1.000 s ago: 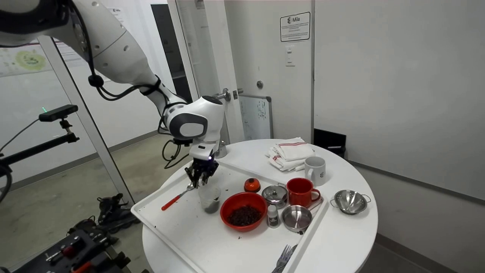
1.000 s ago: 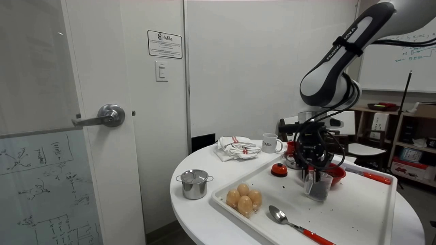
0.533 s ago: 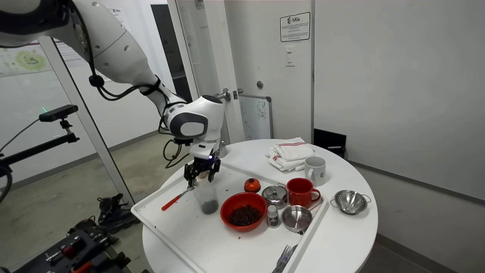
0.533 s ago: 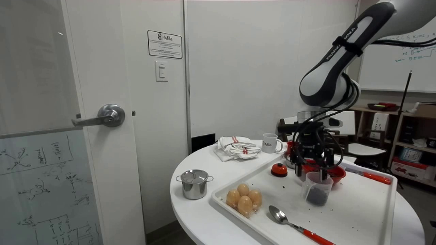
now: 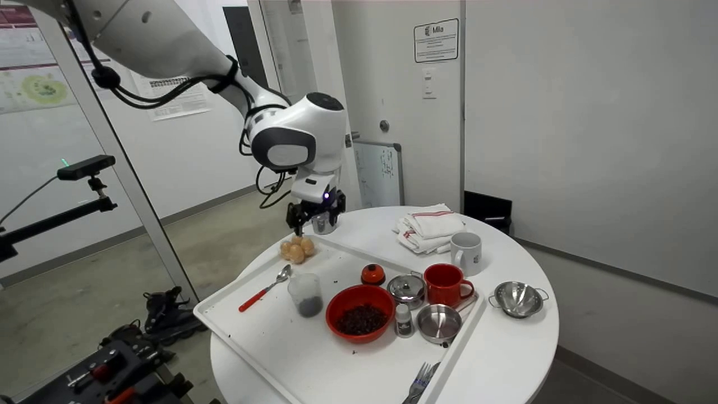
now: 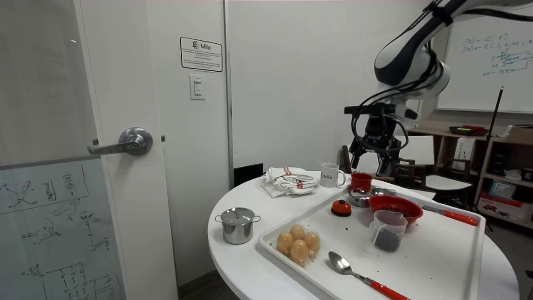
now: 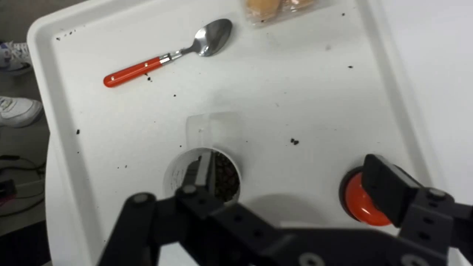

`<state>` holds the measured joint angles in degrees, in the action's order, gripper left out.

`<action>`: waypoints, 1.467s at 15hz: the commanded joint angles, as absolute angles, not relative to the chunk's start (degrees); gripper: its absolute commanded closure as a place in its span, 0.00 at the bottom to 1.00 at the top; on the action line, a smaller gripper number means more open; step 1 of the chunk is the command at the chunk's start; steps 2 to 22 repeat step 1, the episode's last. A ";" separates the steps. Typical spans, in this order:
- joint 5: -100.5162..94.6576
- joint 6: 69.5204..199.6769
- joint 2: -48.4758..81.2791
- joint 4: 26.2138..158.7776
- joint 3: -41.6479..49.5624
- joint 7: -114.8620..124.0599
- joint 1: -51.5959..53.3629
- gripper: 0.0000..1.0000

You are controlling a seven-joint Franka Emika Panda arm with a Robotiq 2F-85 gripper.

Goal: Pour the contents of the cup into the red bowl

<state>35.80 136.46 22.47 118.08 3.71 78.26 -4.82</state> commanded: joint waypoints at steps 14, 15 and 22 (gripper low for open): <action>36.32 135.96 21.30 118.20 4.16 77.96 -5.10 0.00; 36.32 135.96 21.30 118.20 4.16 77.96 -5.10 0.00; 36.32 135.96 21.30 118.20 4.16 77.96 -5.10 0.00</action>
